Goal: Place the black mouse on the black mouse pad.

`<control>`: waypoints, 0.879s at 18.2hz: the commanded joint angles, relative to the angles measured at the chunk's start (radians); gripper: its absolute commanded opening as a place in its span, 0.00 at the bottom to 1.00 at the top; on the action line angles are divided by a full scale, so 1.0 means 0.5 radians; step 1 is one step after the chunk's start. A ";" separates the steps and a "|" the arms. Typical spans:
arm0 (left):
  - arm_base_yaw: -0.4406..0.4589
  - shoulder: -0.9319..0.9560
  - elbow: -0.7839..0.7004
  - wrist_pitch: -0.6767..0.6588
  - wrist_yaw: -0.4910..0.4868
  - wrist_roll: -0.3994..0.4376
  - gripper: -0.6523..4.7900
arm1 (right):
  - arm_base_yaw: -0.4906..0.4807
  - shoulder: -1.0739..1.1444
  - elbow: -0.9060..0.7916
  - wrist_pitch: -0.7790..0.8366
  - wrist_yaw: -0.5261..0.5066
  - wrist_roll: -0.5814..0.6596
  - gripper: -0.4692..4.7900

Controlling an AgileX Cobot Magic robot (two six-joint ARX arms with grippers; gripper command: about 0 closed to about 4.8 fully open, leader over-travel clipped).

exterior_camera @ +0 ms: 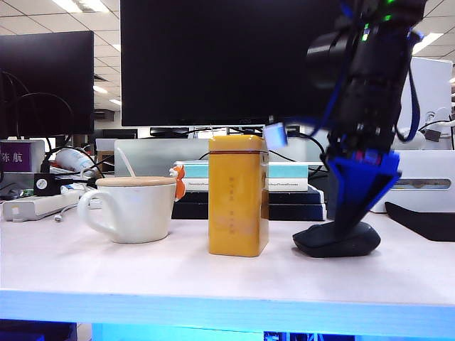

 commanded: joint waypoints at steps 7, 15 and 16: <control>0.001 -0.010 0.006 0.005 -0.001 -0.007 0.11 | 0.000 0.096 0.007 0.083 0.045 -0.006 0.89; 0.001 -0.009 0.006 0.005 -0.002 -0.006 0.11 | 0.000 0.084 0.009 0.107 0.195 0.004 0.89; 0.001 -0.009 0.006 0.005 -0.002 -0.006 0.11 | 0.000 0.076 0.010 0.108 0.201 0.008 0.89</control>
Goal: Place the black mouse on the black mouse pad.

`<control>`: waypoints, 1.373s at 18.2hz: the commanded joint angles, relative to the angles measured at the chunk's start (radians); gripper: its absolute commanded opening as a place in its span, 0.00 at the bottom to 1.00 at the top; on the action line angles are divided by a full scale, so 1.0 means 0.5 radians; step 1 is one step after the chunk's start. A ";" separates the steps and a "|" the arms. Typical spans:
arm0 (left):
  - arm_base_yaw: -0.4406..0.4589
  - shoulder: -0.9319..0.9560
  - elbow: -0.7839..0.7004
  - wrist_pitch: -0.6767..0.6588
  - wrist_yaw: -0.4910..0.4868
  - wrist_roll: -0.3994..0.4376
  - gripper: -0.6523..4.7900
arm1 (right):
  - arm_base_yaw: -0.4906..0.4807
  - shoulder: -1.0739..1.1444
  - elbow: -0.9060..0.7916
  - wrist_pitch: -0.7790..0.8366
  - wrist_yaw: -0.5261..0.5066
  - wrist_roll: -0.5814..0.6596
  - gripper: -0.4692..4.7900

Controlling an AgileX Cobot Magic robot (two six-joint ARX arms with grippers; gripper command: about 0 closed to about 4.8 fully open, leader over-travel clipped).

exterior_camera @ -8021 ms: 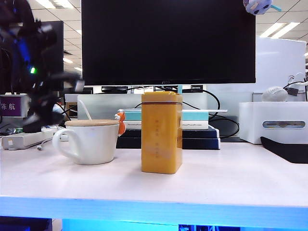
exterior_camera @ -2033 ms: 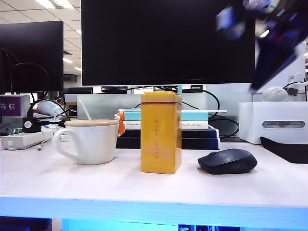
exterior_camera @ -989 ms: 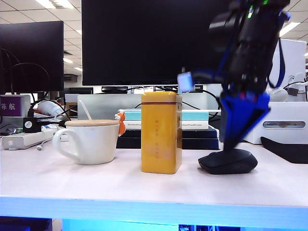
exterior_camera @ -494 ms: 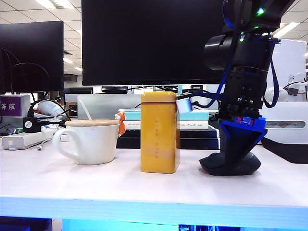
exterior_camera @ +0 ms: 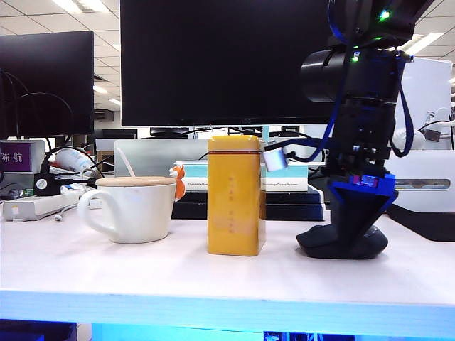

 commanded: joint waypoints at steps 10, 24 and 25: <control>0.001 -0.009 0.006 0.007 -0.002 -0.006 0.11 | 0.001 -0.060 0.004 0.021 -0.023 0.008 0.92; 0.000 -0.009 0.006 0.007 -0.001 -0.006 0.11 | -0.005 0.004 0.002 0.005 -0.105 0.009 0.98; 0.000 -0.009 0.006 0.007 -0.001 -0.006 0.11 | -0.005 0.004 0.002 0.011 -0.105 0.009 0.97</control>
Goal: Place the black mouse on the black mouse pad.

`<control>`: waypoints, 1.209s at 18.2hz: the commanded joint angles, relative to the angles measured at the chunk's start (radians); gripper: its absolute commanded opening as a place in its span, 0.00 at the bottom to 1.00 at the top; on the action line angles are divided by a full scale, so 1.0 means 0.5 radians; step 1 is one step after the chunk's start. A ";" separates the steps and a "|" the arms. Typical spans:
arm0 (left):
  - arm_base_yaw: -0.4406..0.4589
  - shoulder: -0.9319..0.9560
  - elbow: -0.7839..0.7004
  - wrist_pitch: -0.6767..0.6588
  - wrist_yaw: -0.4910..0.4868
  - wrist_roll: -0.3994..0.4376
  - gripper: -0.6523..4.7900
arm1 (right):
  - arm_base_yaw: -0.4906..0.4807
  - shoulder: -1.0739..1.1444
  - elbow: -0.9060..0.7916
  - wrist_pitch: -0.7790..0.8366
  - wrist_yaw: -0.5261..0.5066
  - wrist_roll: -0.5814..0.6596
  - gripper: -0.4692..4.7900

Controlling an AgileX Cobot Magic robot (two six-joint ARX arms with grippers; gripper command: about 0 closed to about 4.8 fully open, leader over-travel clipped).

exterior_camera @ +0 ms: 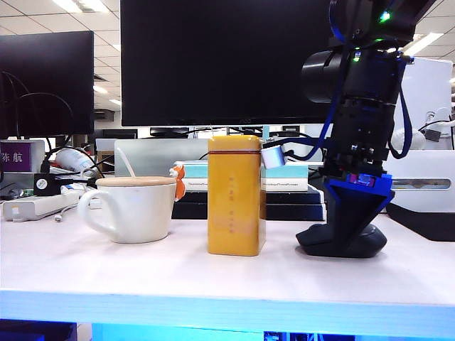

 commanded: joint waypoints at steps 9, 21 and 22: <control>0.000 -0.009 0.006 0.007 -0.001 -0.007 0.11 | -0.018 -0.003 0.005 0.024 -0.005 0.024 0.62; 0.001 -0.009 0.006 0.008 -0.002 -0.006 0.11 | -0.038 -0.163 0.032 0.161 0.359 0.640 0.61; 0.000 -0.009 0.006 0.009 -0.002 -0.005 0.11 | -0.056 -0.175 0.072 0.122 0.381 0.667 0.61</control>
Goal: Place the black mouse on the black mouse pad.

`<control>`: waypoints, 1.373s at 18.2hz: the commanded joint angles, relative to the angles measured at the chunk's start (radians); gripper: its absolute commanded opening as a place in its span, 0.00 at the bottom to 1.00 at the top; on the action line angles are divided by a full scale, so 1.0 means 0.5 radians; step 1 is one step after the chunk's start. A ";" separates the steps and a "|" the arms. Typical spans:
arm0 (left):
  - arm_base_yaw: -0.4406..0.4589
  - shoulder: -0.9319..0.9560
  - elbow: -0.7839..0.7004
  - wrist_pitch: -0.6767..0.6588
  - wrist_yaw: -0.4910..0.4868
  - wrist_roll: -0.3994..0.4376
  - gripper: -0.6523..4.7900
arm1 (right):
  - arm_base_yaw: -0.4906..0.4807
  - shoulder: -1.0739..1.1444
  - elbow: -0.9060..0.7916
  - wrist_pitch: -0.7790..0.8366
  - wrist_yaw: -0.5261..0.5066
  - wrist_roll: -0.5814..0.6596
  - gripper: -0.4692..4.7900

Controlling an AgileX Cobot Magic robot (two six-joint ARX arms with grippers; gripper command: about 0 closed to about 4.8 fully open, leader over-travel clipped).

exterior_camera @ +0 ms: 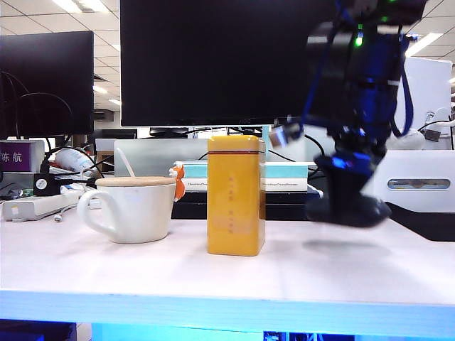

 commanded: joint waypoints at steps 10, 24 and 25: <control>0.000 -0.007 0.006 0.038 -0.002 -0.005 0.11 | -0.060 -0.104 0.266 -0.009 0.959 0.655 0.62; 0.000 -0.006 0.005 0.037 -0.001 -0.004 0.11 | -0.898 -0.110 0.269 0.171 0.333 1.086 0.62; 0.000 -0.006 0.005 0.037 -0.001 -0.004 0.11 | -0.931 -0.109 0.269 0.213 0.304 1.127 0.62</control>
